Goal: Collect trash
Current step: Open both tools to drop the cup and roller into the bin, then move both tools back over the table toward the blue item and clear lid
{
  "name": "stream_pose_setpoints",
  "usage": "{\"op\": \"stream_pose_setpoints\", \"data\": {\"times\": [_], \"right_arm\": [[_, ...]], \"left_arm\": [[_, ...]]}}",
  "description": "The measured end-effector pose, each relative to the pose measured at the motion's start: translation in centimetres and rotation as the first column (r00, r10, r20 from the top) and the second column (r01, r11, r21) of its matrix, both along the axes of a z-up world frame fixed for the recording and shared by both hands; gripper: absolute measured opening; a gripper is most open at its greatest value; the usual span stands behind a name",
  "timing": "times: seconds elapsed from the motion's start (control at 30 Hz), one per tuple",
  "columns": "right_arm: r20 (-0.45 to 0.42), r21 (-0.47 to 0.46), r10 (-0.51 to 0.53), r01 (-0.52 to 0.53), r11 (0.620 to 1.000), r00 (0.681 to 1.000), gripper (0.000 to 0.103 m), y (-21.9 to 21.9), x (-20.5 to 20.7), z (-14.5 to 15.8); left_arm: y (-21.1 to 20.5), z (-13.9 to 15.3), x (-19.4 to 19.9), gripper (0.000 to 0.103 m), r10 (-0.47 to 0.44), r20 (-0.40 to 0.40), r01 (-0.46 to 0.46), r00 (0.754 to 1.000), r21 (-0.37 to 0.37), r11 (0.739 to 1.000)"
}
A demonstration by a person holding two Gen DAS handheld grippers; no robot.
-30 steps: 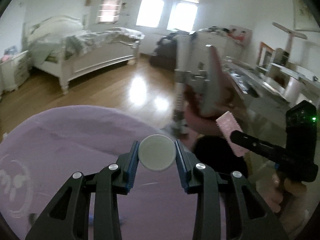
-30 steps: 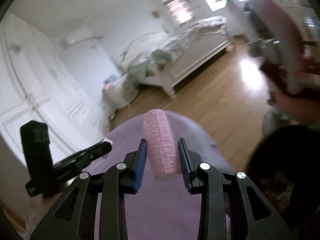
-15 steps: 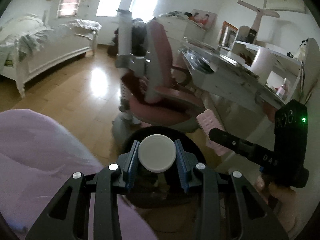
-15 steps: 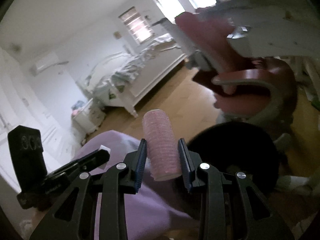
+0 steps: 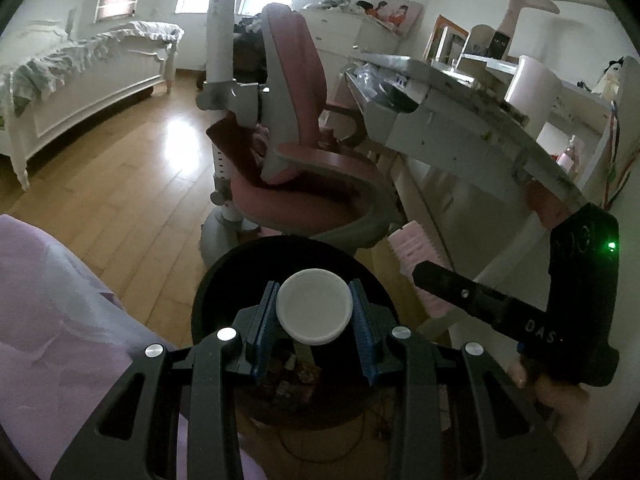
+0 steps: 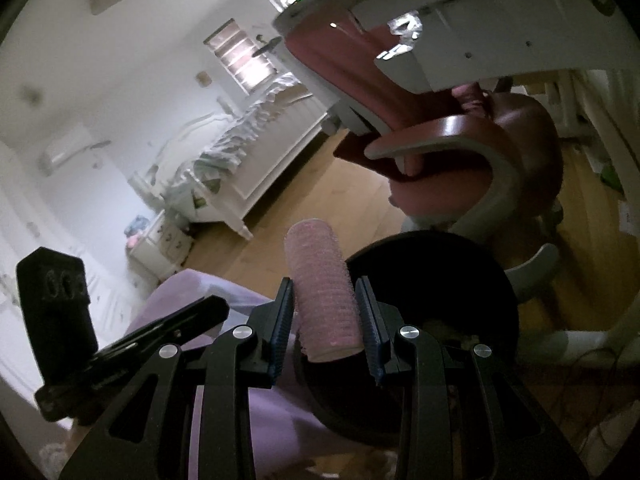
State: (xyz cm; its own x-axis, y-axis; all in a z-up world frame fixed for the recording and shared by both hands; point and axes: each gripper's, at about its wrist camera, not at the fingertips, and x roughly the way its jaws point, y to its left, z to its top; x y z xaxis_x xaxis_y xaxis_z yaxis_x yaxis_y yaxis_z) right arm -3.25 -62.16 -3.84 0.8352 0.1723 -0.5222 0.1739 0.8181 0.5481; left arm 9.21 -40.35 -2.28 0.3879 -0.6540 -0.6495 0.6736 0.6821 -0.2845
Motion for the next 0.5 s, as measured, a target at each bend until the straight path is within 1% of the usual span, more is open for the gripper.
{"op": "stream_pose_setpoints", "data": {"times": [0.23, 0.27, 0.3, 0.33, 0.37, 0.4, 0.43, 0.5], "right_arm": [[-0.017, 0.016, -0.020, 0.021, 1.000, 1.000, 0.033, -0.8, 0.0, -0.5], [-0.022, 0.021, -0.028, 0.028, 0.999, 0.999, 0.037, -0.9, -0.1, -0.4], [-0.023, 0.026, -0.034, 0.035, 0.999, 0.999, 0.041, -0.8, -0.3, -0.3], [-0.022, 0.032, -0.042, 0.043, 0.999, 0.999, 0.052, -0.9, -0.5, -0.2], [-0.016, 0.035, -0.053, 0.053, 0.998, 0.998, 0.060, -0.9, -0.7, 0.0], [-0.012, 0.035, -0.061, 0.061, 0.998, 0.998, 0.061, -0.9, -0.9, 0.0], [-0.009, 0.033, -0.065, 0.065, 0.997, 0.998, 0.062, -0.9, -1.1, 0.1], [-0.013, 0.033, -0.064, 0.064, 0.997, 0.998, 0.063, -0.9, -1.2, 0.0]], "left_arm": [[-1.6, -0.6, 0.3, 0.037, -0.007, -0.018, 0.007, 1.000, 0.005, 1.000], [-1.8, -0.6, 0.3, 0.039, -0.006, -0.018, 0.006, 1.000, 0.008, 1.000], [-1.9, -0.6, 0.2, 0.047, -0.008, -0.015, 0.008, 1.000, 0.011, 1.000], [-1.9, -0.5, 0.2, 0.064, -0.005, -0.010, 0.005, 1.000, 0.011, 1.000], [-1.7, -0.4, 0.0, 0.072, 0.008, 0.002, -0.008, 1.000, 0.007, 1.000], [-1.4, -0.2, -0.1, 0.081, 0.019, 0.015, -0.019, 1.000, -0.002, 1.000], [-1.1, 0.0, -0.2, 0.081, 0.027, 0.022, -0.027, 0.999, -0.010, 1.000], [-0.5, 0.2, -0.2, 0.081, 0.035, 0.013, -0.035, 0.999, -0.011, 0.999]]}}
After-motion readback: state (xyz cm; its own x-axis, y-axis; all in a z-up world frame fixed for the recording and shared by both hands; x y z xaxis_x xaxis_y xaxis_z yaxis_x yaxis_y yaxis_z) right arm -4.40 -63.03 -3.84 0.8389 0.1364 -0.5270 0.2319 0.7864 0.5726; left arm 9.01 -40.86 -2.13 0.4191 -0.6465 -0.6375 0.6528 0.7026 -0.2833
